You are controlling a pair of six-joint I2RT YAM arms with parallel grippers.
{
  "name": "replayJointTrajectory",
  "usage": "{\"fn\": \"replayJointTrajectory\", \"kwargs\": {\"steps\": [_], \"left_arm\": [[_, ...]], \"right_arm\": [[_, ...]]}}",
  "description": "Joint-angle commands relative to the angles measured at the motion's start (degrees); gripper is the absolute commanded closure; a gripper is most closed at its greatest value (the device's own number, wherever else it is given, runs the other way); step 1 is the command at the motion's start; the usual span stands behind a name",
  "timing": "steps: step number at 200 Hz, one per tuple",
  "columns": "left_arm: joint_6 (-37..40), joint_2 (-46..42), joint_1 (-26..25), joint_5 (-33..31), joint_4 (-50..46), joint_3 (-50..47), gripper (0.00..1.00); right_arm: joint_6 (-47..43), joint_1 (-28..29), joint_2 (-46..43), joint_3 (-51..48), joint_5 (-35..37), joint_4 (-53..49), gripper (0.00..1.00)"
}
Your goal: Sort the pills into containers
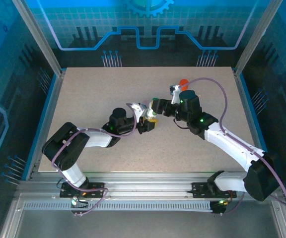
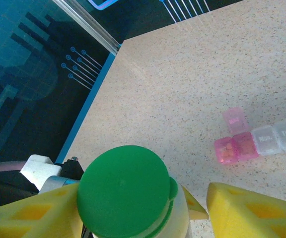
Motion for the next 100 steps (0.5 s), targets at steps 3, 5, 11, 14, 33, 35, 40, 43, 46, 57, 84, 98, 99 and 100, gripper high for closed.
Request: {"fn": "replayJointTrajectory", "kwargs": {"steps": [3,5,11,14,33,35,40,43,46,57,84,98,99,100], "left_arm": [[-0.46,0.59,-0.18,1.69,2.95,1.67,1.0],[-0.46,0.58,-0.19,1.74,2.83,1.66,1.0],[-0.43,0.52,-0.2,1.81,2.7,1.65,1.0],[-0.33,0.54,-0.19,1.8,2.62,1.64,1.0],[-0.14,0.52,-0.19,2.06,2.0,1.74,1.0],[-0.14,0.54,-0.17,2.05,2.0,1.75,1.0],[-0.14,0.53,-0.17,2.03,1.89,1.81,1.0],[-0.09,0.62,-0.16,2.05,1.81,1.83,1.0],[-0.05,0.62,-0.17,2.02,1.75,1.81,1.0],[-0.01,0.59,-0.23,2.13,1.67,1.92,1.0],[0.19,0.71,-0.21,2.02,1.39,2.06,1.0],[0.21,0.8,-0.21,2.02,1.23,2.22,1.0],[0.21,0.81,-0.19,2.02,1.21,2.25,1.0],[0.21,0.81,-0.22,2.02,1.24,2.26,1.0]], "right_arm": [[-0.48,0.55,0.8,2.31,-0.03,-0.21,0.35],[-0.51,0.6,0.84,2.38,-0.03,-0.21,0.35],[-0.53,0.64,1.01,2.6,0.14,-0.42,0.35],[-0.53,0.64,1.03,2.73,0.22,-0.53,0.35],[-1.09,0.6,1.35,3.41,0.49,-0.9,0.35],[-1.13,0.61,1.38,3.54,0.55,-0.97,0.35],[-1.29,0.64,1.38,3.76,0.74,-1.16,0.35],[-1.38,0.71,1.37,3.88,0.8,-1.25,0.35],[-1.44,0.67,1.41,4.02,0.85,-1.32,0.35],[-1.49,0.74,1.48,4.41,1.01,-1.52,0.36],[-1.5,0.9,1.9,5.42,1.55,-2.22,0.42],[-1.4,1.16,2.22,5.85,1.8,-2.61,0.45],[-1.36,1.16,2.24,5.89,1.81,-2.64,0.45],[-1.34,1.17,2.3,5.9,1.82,-2.7,0.45]]}}
